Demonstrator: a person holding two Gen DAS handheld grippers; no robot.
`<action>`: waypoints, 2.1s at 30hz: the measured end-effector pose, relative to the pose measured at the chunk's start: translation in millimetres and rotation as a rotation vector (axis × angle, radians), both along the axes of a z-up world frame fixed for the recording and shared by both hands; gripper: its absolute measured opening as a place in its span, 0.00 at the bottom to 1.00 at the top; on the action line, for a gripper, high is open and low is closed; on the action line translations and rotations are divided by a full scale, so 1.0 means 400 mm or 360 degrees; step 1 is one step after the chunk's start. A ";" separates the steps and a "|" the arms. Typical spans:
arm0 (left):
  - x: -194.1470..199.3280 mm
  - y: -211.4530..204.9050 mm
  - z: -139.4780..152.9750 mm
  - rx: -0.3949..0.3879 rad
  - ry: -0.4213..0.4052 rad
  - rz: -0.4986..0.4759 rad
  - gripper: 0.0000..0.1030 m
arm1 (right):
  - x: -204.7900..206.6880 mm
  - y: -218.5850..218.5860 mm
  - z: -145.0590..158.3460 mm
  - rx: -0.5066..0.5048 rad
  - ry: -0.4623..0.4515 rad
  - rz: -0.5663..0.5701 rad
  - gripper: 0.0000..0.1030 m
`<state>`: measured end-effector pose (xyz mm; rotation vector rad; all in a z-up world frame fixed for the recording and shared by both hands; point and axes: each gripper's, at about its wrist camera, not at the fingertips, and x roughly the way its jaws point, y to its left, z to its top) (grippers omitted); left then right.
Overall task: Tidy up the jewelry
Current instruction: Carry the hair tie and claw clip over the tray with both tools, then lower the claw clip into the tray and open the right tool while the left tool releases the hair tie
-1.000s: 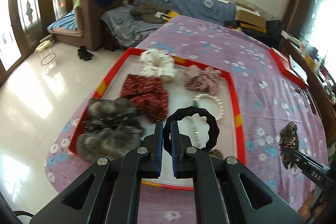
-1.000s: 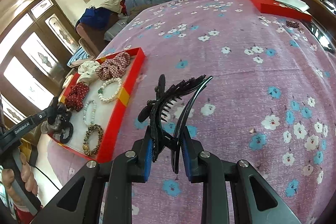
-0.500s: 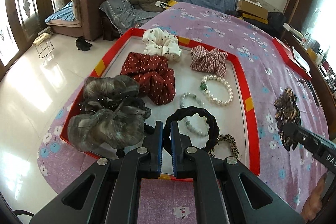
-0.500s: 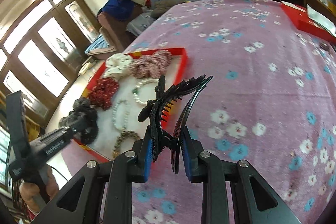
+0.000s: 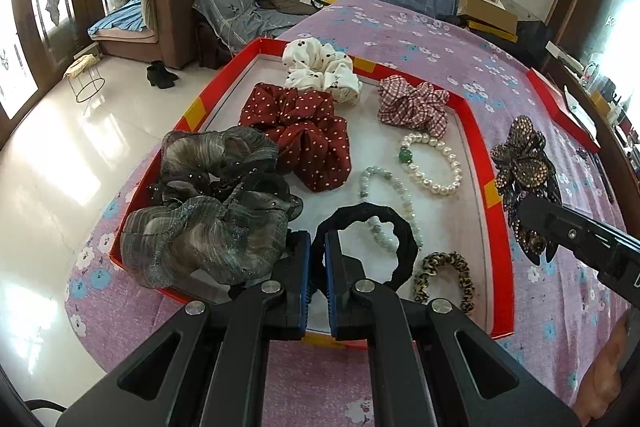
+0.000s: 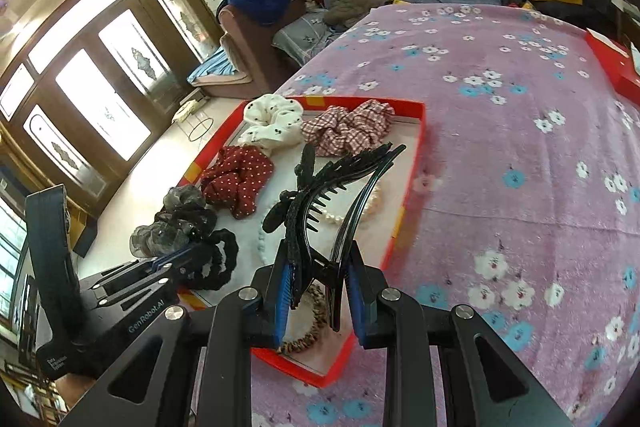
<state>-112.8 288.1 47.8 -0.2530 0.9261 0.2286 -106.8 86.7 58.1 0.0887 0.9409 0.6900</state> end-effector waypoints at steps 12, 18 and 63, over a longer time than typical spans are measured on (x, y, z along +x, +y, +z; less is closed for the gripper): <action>-0.022 0.034 -0.008 -0.0043 -0.0019 0.0061 0.06 | 0.161 0.211 -0.044 0.0007 0.0221 0.0263 0.27; -0.027 0.056 -0.009 -0.0063 -0.0016 0.0073 0.06 | 0.195 0.349 -0.074 -0.0085 0.0250 0.0365 0.27; 0.040 0.006 -0.024 -0.0012 0.0026 0.0021 0.07 | 0.197 0.324 -0.021 -0.0140 0.0006 0.0317 0.27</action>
